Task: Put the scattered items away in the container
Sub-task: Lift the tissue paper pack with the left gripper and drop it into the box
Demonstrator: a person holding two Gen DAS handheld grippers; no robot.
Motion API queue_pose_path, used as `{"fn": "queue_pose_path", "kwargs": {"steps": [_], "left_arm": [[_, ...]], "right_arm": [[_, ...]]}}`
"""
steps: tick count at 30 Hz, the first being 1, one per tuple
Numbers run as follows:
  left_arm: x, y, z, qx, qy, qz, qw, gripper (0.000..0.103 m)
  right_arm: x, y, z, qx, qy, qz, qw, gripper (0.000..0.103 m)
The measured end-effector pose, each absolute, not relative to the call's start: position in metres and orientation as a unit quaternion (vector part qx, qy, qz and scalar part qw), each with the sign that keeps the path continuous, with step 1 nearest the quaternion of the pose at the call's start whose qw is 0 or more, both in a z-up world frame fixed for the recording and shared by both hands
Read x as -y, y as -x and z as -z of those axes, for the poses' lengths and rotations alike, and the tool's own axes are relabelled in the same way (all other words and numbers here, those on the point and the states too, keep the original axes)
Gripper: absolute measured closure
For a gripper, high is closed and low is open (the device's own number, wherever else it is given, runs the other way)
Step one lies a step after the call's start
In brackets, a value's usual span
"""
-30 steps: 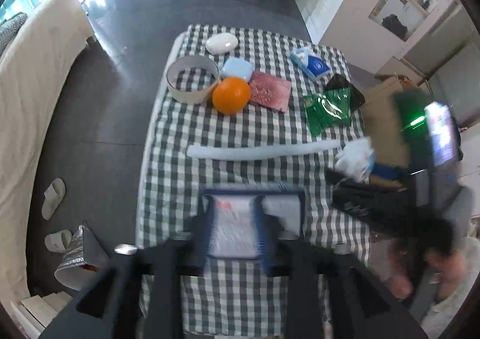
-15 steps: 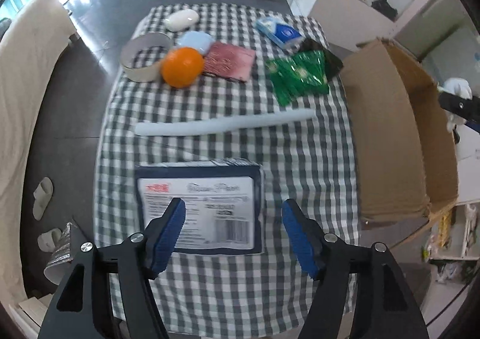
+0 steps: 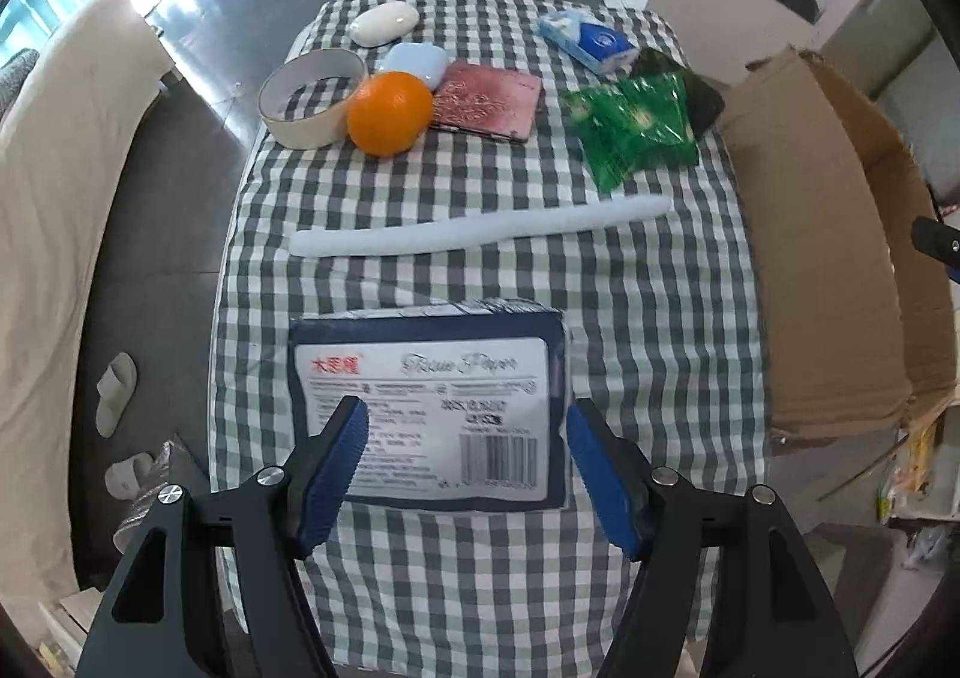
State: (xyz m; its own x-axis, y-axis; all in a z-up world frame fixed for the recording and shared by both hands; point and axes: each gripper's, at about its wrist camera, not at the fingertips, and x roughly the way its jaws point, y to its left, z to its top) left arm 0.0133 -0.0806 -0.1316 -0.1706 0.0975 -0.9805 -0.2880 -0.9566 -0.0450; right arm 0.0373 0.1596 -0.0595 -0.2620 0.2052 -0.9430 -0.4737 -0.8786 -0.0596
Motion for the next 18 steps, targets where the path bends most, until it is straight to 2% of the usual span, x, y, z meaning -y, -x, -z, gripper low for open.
{"fn": "queue_pose_path", "kwargs": {"steps": [5,7,9,18], "left_arm": [[0.086,-0.012,0.149,-0.039,0.656,-0.742,0.136,0.022],[0.084,-0.018,0.150,-0.041,0.650,-0.748,0.127,0.017],[0.079,-0.025,0.152,-0.062,0.638,-0.759,0.112,0.007],[0.049,-0.035,0.203,-0.210,0.620,-0.751,0.085,0.006]], "right_arm": [[-0.130,-0.020,0.064,-0.108,0.573,-0.791,0.183,0.021],[-0.124,-0.017,0.069,-0.117,0.579,-0.788,0.174,0.021],[-0.118,-0.014,0.073,-0.113,0.584,-0.787,0.166,0.021],[-0.119,-0.010,0.085,-0.110,0.600,-0.771,0.181,0.021]]}}
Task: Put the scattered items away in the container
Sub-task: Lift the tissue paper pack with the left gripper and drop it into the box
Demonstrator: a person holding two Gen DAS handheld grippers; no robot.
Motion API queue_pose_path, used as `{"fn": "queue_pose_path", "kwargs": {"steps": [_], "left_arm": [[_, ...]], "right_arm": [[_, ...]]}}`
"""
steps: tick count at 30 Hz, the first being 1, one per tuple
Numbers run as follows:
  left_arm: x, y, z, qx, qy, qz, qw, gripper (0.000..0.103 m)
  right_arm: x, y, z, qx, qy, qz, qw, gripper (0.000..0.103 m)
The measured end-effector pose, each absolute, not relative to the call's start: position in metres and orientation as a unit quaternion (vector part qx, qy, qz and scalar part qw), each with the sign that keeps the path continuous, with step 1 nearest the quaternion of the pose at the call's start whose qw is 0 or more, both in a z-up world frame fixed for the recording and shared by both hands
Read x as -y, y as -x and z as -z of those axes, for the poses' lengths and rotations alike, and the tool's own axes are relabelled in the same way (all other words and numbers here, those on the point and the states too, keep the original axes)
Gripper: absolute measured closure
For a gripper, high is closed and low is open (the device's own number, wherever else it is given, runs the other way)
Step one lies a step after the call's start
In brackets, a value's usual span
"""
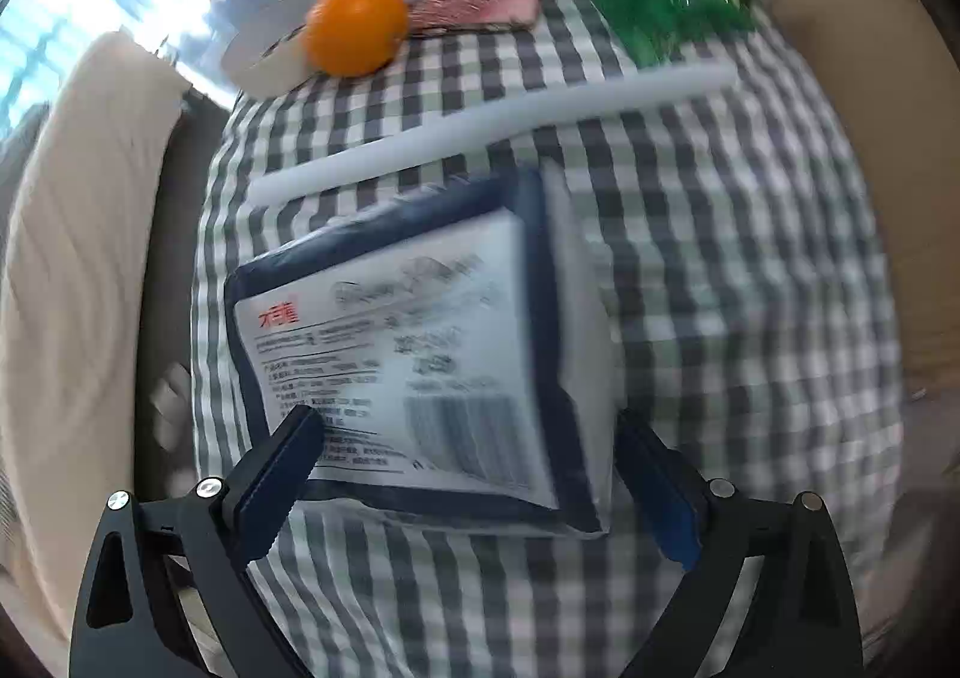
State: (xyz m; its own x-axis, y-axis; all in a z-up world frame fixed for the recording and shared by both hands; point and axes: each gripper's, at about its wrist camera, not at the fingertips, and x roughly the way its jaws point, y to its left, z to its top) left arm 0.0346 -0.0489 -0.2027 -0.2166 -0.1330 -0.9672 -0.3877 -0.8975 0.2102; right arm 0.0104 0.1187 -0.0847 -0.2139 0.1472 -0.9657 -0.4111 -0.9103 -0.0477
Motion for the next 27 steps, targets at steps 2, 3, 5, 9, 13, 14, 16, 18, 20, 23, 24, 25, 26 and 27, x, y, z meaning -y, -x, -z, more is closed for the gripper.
{"fn": "queue_pose_path", "kwargs": {"steps": [2,3,5,9,13,14,16,18,20,23,24,25,26,27], "left_arm": [[0.052,-0.033,0.199,-0.204,0.621,-0.752,0.085,0.014],[0.056,-0.032,0.196,-0.200,0.621,-0.753,0.083,0.023],[0.064,-0.031,0.186,-0.184,0.624,-0.753,0.093,0.037],[0.074,-0.030,0.160,-0.162,0.623,-0.758,0.106,0.069],[0.091,-0.020,0.133,-0.134,0.623,-0.765,0.097,0.076],[0.093,-0.016,0.126,-0.130,0.618,-0.769,0.095,0.077],[0.094,-0.011,0.111,-0.130,0.608,-0.776,0.102,0.078],[0.088,-0.012,0.095,-0.130,0.597,-0.784,0.113,0.078],[0.078,-0.010,0.079,-0.128,0.585,-0.791,0.128,0.078],[0.052,-0.013,0.047,-0.128,0.563,-0.799,0.165,0.078],[0.041,-0.015,0.036,-0.131,0.555,-0.802,0.180,0.078],[0.027,-0.019,0.024,-0.134,0.546,-0.803,0.198,0.078],[0.015,-0.023,0.014,-0.137,0.538,-0.804,0.215,0.078],[0.001,-0.027,0.004,-0.138,0.531,-0.803,0.233,0.078]], "right_arm": [[-0.118,-0.010,0.086,-0.105,0.603,-0.769,0.184,0.021],[-0.119,-0.010,0.086,-0.106,0.603,-0.769,0.184,0.021],[-0.120,-0.010,0.086,-0.112,0.604,-0.767,0.185,0.021],[-0.118,-0.009,0.081,-0.122,0.599,-0.771,0.180,0.021],[-0.114,-0.009,0.074,-0.120,0.594,-0.776,0.174,0.021],[-0.113,-0.009,0.073,-0.120,0.594,-0.777,0.173,0.021],[-0.115,-0.012,0.072,-0.124,0.593,-0.777,0.173,0.021],[-0.119,-0.018,0.070,-0.129,0.592,-0.776,0.175,0.021],[-0.125,-0.024,0.065,-0.133,0.588,-0.777,0.181,0.021],[-0.139,-0.035,0.050,-0.136,0.575,-0.783,0.192,0.021],[-0.146,-0.040,0.043,-0.137,0.569,-0.786,0.199,0.021],[-0.155,-0.044,0.035,-0.138,0.562,-0.789,0.209,0.021],[-0.165,-0.050,0.026,-0.140,0.554,-0.791,0.219,0.021],[-0.176,-0.056,0.018,-0.143,0.547,-0.792,0.230,0.021]]}}
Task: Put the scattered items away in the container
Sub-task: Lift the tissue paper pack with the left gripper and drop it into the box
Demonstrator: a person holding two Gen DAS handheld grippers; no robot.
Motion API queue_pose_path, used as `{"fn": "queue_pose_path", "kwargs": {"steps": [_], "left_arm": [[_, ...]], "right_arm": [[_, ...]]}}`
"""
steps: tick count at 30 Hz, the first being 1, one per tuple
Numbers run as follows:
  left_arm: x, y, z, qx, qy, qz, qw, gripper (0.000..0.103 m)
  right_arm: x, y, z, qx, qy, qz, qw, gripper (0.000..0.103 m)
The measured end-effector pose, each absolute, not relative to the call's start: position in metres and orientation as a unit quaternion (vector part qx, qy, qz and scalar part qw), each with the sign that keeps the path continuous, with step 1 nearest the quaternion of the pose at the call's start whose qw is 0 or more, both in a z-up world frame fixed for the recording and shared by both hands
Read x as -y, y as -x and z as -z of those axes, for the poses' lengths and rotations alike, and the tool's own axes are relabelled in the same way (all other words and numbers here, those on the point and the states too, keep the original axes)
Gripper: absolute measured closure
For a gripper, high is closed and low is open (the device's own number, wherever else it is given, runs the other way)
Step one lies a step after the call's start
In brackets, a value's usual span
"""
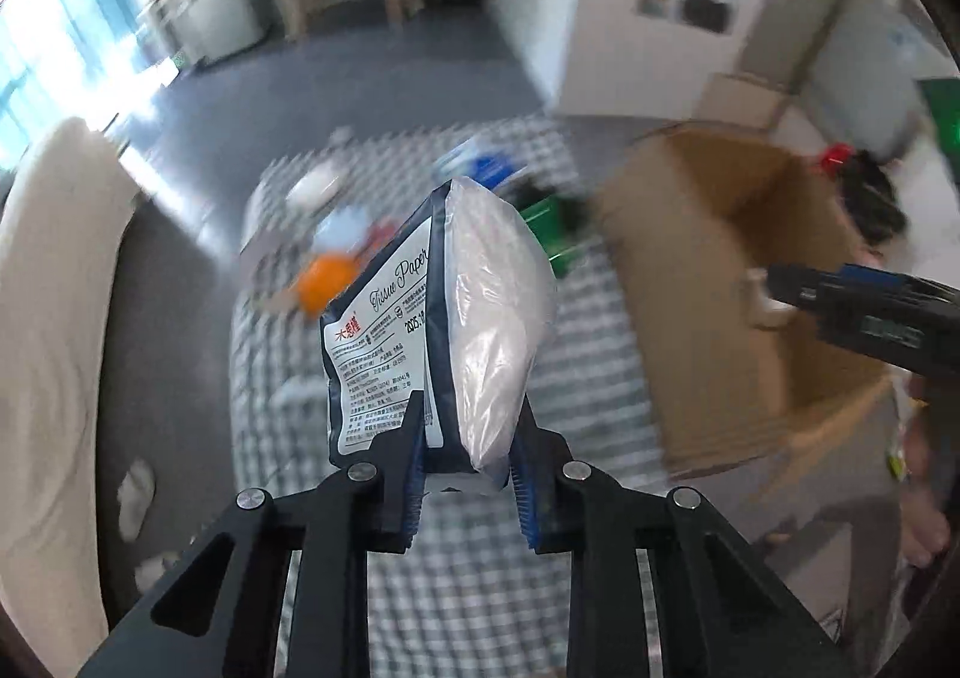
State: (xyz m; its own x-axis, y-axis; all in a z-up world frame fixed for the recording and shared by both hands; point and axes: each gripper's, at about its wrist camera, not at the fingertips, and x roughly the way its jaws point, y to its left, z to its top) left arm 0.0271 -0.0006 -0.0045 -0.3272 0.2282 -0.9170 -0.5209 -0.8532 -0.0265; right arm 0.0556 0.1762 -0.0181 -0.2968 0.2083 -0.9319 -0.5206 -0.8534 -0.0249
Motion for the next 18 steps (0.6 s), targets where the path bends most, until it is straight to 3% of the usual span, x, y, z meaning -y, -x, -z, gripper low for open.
{"fn": "queue_pose_path", "kwargs": {"steps": [5,9,14,18], "left_arm": [[-0.076,-0.058,-0.038,-0.134,0.506,-0.771,0.362,0.078],[-0.133,-0.082,-0.042,-0.144,0.498,-0.715,0.469,0.078],[-0.176,-0.079,-0.002,-0.127,0.544,-0.683,0.471,0.078],[-0.201,-0.078,0.032,-0.165,0.555,-0.696,0.424,0.077]], "right_arm": [[-0.239,-0.101,-0.026,-0.149,0.509,-0.792,0.303,0.021],[-0.282,-0.145,-0.044,-0.171,0.480,-0.786,0.350,0.021],[-0.313,-0.186,-0.030,-0.202,0.482,-0.769,0.369,0.021],[-0.325,-0.202,-0.009,-0.229,0.492,-0.759,0.359,0.021]]}}
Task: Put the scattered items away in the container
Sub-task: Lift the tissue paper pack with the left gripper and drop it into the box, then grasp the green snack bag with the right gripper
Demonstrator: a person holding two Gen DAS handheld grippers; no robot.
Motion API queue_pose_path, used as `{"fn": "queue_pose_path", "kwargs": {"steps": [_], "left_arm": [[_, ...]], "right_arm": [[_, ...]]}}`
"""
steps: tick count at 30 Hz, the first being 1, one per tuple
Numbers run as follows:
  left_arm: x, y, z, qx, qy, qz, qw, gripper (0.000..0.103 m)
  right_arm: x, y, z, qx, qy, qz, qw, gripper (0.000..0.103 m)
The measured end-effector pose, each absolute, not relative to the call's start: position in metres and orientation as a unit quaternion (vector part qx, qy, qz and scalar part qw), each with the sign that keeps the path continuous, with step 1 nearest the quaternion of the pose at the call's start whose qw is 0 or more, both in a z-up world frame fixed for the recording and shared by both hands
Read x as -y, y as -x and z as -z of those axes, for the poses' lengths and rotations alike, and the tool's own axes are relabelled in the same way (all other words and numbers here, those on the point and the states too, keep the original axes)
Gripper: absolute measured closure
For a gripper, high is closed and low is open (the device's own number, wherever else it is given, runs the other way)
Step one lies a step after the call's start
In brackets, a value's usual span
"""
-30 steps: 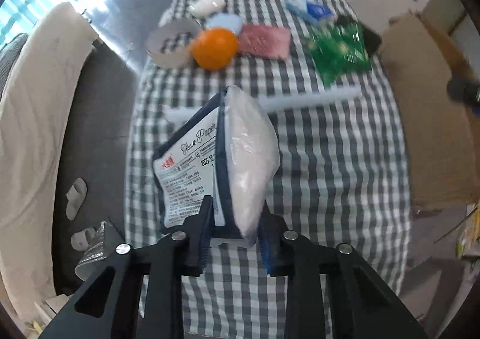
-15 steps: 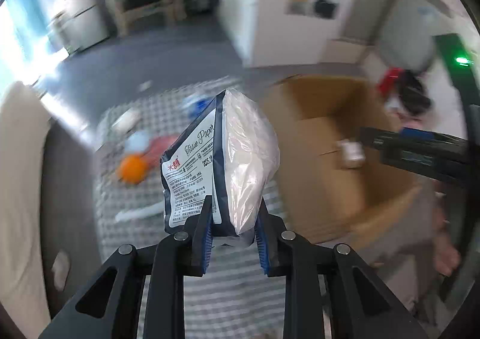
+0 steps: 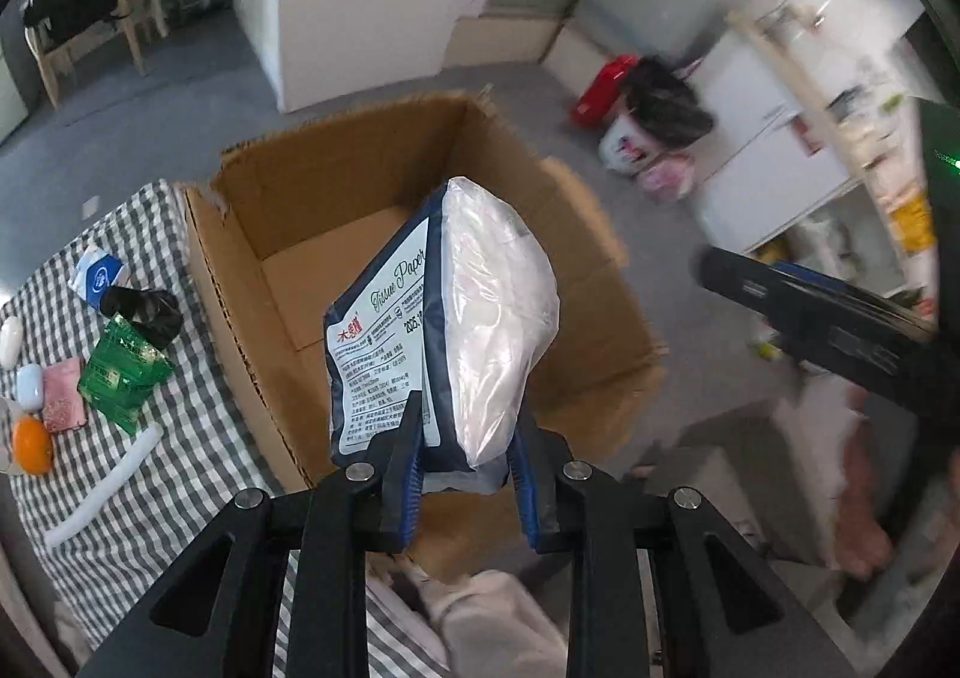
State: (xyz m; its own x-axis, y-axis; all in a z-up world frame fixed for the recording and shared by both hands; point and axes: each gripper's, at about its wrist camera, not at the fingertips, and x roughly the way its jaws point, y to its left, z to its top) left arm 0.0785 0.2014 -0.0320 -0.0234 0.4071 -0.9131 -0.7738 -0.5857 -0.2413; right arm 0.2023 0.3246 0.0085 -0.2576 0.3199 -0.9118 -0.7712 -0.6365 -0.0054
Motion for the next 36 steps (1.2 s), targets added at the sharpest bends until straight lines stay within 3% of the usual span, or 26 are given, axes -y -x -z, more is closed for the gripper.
{"fn": "queue_pose_path", "kwargs": {"steps": [4,5,7,9,12,18,26,36], "left_arm": [[-0.216,-0.073,0.061,-0.179,0.562,-0.714,0.377,0.074],[-0.219,-0.073,0.067,-0.183,0.564,-0.717,0.368,0.068],[-0.225,-0.073,0.080,-0.197,0.566,-0.722,0.347,0.048],[-0.229,-0.073,0.087,-0.212,0.560,-0.734,0.321,0.021],[-0.229,-0.074,0.083,-0.231,0.539,-0.760,0.280,0.004],[-0.222,-0.058,0.066,-0.253,0.515,-0.783,0.238,0.001],[-0.182,-0.021,0.033,-0.209,0.506,-0.813,0.195,0.001],[-0.042,0.045,0.046,-0.155,0.521,-0.837,0.062,0.001]], "right_arm": [[-0.329,-0.208,0.011,-0.242,0.504,-0.754,0.345,0.021],[-0.330,-0.208,0.015,-0.243,0.507,-0.753,0.342,0.021],[-0.333,-0.208,0.020,-0.242,0.511,-0.753,0.336,0.021],[-0.336,-0.208,0.025,-0.243,0.515,-0.752,0.332,0.021],[-0.340,-0.207,0.030,-0.243,0.520,-0.750,0.329,0.021],[-0.345,-0.192,0.021,-0.236,0.518,-0.760,0.315,0.021],[-0.326,-0.142,-0.001,-0.206,0.508,-0.789,0.277,0.021],[-0.236,-0.046,-0.003,-0.163,0.516,-0.823,0.174,0.021]]}}
